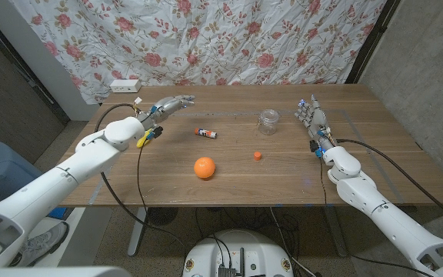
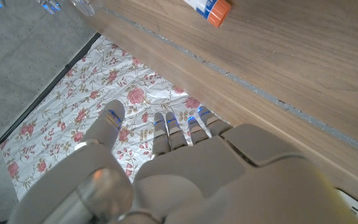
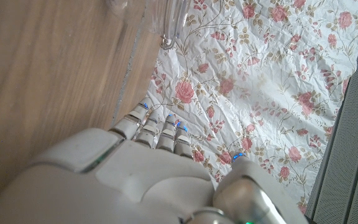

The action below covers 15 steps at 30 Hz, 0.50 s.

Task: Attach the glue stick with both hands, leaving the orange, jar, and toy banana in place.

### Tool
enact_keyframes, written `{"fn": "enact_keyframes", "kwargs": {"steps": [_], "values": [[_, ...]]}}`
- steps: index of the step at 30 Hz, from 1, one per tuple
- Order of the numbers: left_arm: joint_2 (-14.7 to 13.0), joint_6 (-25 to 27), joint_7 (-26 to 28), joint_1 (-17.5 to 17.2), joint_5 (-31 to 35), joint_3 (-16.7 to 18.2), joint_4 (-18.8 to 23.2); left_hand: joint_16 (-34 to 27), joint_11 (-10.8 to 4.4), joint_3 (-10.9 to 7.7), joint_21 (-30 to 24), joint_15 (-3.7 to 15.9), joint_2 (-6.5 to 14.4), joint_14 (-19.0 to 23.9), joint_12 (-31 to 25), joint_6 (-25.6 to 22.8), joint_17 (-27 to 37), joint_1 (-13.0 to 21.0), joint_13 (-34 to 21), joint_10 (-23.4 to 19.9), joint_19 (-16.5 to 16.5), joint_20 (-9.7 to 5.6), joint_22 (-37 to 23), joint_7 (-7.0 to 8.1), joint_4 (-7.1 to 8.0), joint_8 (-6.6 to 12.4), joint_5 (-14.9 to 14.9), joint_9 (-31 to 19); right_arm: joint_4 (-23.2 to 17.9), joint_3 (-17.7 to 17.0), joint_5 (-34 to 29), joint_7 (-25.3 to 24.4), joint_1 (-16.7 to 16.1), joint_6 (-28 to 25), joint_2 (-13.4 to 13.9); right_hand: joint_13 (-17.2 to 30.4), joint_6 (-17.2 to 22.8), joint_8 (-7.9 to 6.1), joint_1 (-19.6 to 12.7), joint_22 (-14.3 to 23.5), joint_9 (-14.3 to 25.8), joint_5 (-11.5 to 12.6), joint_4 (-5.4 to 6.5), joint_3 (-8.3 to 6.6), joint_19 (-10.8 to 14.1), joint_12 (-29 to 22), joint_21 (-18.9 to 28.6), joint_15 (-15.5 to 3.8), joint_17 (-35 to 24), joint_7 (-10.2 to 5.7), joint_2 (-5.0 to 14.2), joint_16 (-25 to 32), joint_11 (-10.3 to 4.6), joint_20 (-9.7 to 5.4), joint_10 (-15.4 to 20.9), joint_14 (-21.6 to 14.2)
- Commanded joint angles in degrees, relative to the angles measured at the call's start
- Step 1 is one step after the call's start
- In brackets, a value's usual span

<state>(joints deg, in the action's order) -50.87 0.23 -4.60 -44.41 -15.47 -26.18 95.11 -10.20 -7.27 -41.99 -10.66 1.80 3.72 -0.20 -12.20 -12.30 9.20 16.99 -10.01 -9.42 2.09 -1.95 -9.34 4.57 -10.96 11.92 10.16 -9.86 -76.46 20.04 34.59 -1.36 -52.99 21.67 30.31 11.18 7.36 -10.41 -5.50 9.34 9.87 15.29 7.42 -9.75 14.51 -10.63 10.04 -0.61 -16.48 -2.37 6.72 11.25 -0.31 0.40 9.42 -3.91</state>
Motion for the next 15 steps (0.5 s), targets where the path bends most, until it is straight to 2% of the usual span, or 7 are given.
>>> {"fn": "enact_keyframes", "kwargs": {"steps": [1,7,15], "values": [[-3.9,3.7,-4.0,3.1,6.5,-1.9,3.0,-0.3,-0.59,-0.38,-0.2,1.7,-0.6,0.9,-0.1,-1.4,0.3,1.7,-0.2,-1.2,1.0,-2.9,0.0,0.61,-0.33,0.92,0.4,-0.2,0.9,0.0,0.1,0.3,0.3,0.7,-0.5,0.0,0.6,-0.34,0.3,0.2,0.2,0.5,0.05,-0.36,0.2,-0.4,0.5,0.09,0.1,-0.12,-0.12,0.3,-0.26,-0.19,0.3,-0.4],[-5.2,6.6,-7.4,6.3,11.3,-4.1,4.0,-0.3,-1.06,-0.56,-0.1,1.66,-1.1,1.4,0.0,-1.9,0.3,3.1,-0.2,-1.9,1.3,-3.02,0.0,0.97,-0.33,0.99,0.5,-0.2,1.1,-0.1,0.4,0.5,0.3,0.8,-0.7,-0.1,0.7,-0.38,0.4,0.2,0.2,0.5,0.05,-0.41,0.2,-0.5,0.5,-0.01,0.3,-0.18,-0.1,0.3,-0.57,-0.25,0.7,-0.3],[-5.7,7.0,-11.0,9.9,17.5,-6.6,4.0,-0.2,-1.21,-0.75,0.1,1.71,-1.6,1.5,-0.1,-2.5,0.3,4.4,-0.2,-2.7,1.3,-3.07,0.0,1.4,-0.33,1.09,0.5,-0.2,1.0,0.1,0.1,-0.5,0.4,0.4,-1.0,-0.1,1.0,-0.48,0.4,0.2,0.2,0.6,0.01,-0.54,0.3,-0.6,0.6,-0.33,0.5,-0.07,-0.01,0.3,-0.54,-0.38,0.9,-0.4]]}}
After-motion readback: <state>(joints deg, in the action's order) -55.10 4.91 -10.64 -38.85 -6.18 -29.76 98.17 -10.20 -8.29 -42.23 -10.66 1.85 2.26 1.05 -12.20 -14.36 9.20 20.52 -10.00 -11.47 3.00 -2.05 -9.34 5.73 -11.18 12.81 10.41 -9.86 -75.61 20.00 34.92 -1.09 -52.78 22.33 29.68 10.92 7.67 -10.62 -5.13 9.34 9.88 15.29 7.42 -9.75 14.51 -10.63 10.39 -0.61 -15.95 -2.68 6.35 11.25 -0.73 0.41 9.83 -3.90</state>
